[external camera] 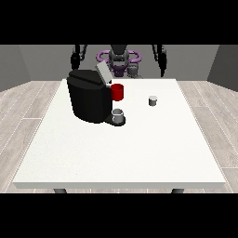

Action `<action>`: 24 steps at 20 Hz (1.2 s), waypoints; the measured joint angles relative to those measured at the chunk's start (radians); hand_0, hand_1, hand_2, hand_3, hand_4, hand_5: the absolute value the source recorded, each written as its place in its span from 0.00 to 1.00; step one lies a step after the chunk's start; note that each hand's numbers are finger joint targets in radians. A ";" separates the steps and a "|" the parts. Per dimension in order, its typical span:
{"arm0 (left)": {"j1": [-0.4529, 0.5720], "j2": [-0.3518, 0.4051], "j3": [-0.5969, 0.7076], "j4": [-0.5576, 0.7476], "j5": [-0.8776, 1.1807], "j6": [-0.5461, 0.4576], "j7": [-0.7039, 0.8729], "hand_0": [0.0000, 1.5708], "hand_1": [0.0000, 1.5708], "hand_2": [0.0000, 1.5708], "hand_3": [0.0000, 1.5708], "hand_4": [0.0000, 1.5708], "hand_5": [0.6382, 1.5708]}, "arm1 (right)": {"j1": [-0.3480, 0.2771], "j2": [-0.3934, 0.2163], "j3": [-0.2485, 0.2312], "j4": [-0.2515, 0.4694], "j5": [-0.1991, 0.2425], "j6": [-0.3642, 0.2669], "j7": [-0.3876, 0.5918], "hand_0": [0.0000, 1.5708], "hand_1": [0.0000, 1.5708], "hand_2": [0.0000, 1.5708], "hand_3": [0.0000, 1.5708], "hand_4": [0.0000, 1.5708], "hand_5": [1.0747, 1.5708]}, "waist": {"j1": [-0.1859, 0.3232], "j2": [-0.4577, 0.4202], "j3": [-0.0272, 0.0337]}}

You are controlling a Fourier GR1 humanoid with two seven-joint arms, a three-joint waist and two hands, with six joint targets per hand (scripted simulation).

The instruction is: Insert the coffee pod into the coffee machine and close the lid

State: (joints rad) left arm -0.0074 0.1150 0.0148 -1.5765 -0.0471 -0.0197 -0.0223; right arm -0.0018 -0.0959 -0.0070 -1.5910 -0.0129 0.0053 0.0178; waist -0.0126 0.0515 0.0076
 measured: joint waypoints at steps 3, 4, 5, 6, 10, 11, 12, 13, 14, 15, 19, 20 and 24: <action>0.003 -0.003 0.001 0.026 0.010 -0.024 -0.053 0.00 0.00 0.00 0.00 0.20 1.00 | 0.001 0.012 0.009 0.032 0.014 -0.003 -0.010 0.00 0.00 0.00 0.00 0.08 1.00 | 0.009 -0.020 -0.0039; 0.000 -0.009 0.001 0.033 0.013 -0.028 -0.071 0.00 0.00 0.00 0.00 0.20 1.00 | 0.001 0.009 0.005 0.040 0.009 0.006 -0.014 0.00 0.00 0.00 0.00 0.08 1.00 | 0.008 -0.025 -0.0048; -0.003 -0.011 0.003 0.038 0.020 -0.034 -0.088 0.00 0.00 0.00 0.00 0.20 1.00 | 0.006 0.011 0.005 0.052 0.010 0.010 -0.029 0.00 0.00 0.00 0.00 0.08 1.00 | 0.007 -0.029 -0.0055; 0.004 -0.011 0.006 0.036 0.029 -0.045 -0.103 0.00 0.00 0.00 0.00 0.20 1.00 | 0.017 0.019 0.014 0.052 0.018 0.004 -0.027 0.00 0.00 0.00 0.00 0.08 1.00 | 0.010 -0.042 -0.0060; -0.015 0.035 0.020 0.035 0.007 -0.061 -0.117 0.00 0.00 0.00 0.00 0.00 1.00 | 0.013 0.051 -0.037 0.048 0.009 -0.061 -0.094 0.00 0.00 0.00 0.00 0.12 1.00 | -0.012 -0.054 -0.0068; -0.027 0.056 0.034 0.051 -0.001 -0.066 -0.126 0.00 0.00 0.00 0.00 0.00 1.00 | 0.008 0.050 -0.044 0.039 0.004 -0.064 -0.093 0.00 0.00 0.00 0.00 0.09 1.00 | -0.023 -0.050 -0.0068; -0.048 0.069 0.039 0.055 -0.007 -0.068 -0.112 0.00 0.00 0.00 0.00 0.00 1.00 | -0.004 0.054 -0.053 0.043 -0.001 -0.072 -0.102 0.00 0.00 0.00 0.00 0.14 1.00 | -0.026 -0.044 -0.0070; -0.061 0.088 0.052 0.074 -0.005 -0.085 -0.121 0.00 0.00 0.00 0.00 0.00 1.00 | -0.008 0.059 -0.057 0.044 -0.004 -0.076 -0.114 0.00 0.00 0.00 0.00 0.17 1.00 | -0.030 -0.036 -0.0071; -0.074 0.110 0.068 0.091 -0.003 -0.097 -0.112 0.00 0.00 0.00 0.00 0.00 1.00 | -0.001 0.065 -0.050 0.037 -0.001 -0.080 -0.115 0.00 0.00 0.00 0.00 0.14 1.00 | -0.037 -0.038 -0.0073; -0.092 0.121 0.078 0.113 -0.005 -0.101 -0.106 0.00 0.00 0.00 0.00 0.00 1.00 | 0.000 0.069 -0.048 0.037 0.001 -0.082 -0.128 0.00 0.00 0.00 0.00 0.11 1.00 | -0.048 -0.029 -0.0073; -0.187 0.163 0.118 0.206 0.007 -0.125 -0.046 0.00 0.00 0.00 0.00 0.00 1.00 | -0.022 0.083 -0.024 0.018 0.008 -0.092 -0.128 0.00 0.00 0.00 0.00 0.09 1.00 | -0.085 0.001 -0.0074; -0.202 0.165 0.123 0.235 0.000 -0.121 -0.048 0.00 0.00 0.00 0.00 0.00 1.00 | -0.033 0.081 -0.023 0.009 0.007 -0.091 -0.117 0.00 0.00 0.00 0.00 0.11 1.00 | -0.094 0.012 -0.0074; -0.267 0.195 0.134 0.332 -0.025 -0.134 -0.037 0.00 0.00 0.00 0.00 0.00 1.00 | -0.040 0.085 -0.008 0.011 0.006 -0.095 -0.123 0.00 0.00 0.00 0.00 0.08 1.00 | -0.111 0.038 -0.0077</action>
State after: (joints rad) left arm -0.2743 0.3103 0.1484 -1.2448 -0.0719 -0.1534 -0.0597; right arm -0.0418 -0.0111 -0.0153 -1.5797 -0.0069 -0.0895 -0.1057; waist -0.1238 0.0897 -0.0002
